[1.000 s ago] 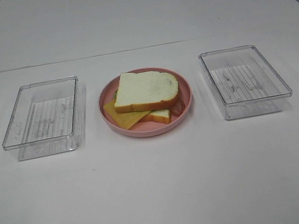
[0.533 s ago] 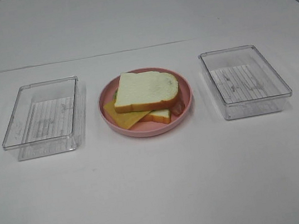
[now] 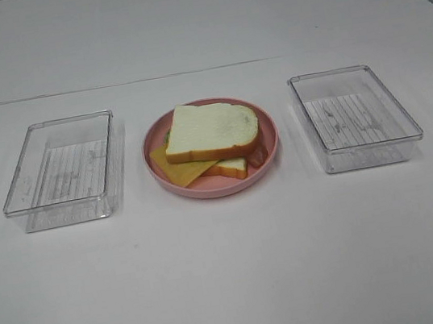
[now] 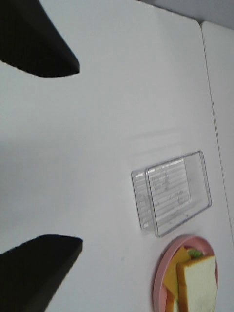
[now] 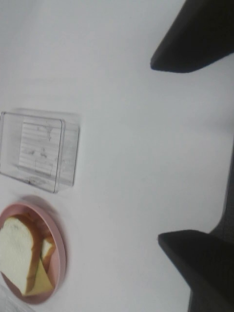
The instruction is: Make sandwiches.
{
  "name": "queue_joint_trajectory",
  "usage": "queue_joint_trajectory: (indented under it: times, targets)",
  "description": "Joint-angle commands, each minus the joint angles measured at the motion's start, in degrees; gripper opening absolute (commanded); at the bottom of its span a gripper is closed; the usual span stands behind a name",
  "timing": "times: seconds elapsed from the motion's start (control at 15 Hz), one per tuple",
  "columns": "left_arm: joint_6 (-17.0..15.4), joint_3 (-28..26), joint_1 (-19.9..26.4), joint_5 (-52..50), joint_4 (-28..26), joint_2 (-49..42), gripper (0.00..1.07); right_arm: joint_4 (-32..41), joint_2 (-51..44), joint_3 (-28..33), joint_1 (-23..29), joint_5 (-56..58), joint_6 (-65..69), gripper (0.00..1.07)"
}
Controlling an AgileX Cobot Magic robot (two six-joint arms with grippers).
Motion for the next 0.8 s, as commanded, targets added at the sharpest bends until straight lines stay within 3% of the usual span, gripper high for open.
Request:
queue_joint_trajectory:
  times: [0.07, 0.33, 0.8]
  targets:
    - [0.3, 0.1, 6.8, -0.6, -0.3, -0.6, 0.84, 0.1, -0.6, 0.2, -5.2, -0.6, -0.6, 0.83]
    - [0.3, 0.1, 11.6, -0.6, -0.3, -1.3, 0.84, 0.1, -0.6, 0.2, -6.4, -0.6, -0.6, 0.83]
    - [0.3, 0.1, 11.7, -0.6, -0.3, -1.2, 0.84, 0.1, -6.1, 0.2, -6.4, -0.7, -0.6, 0.83]
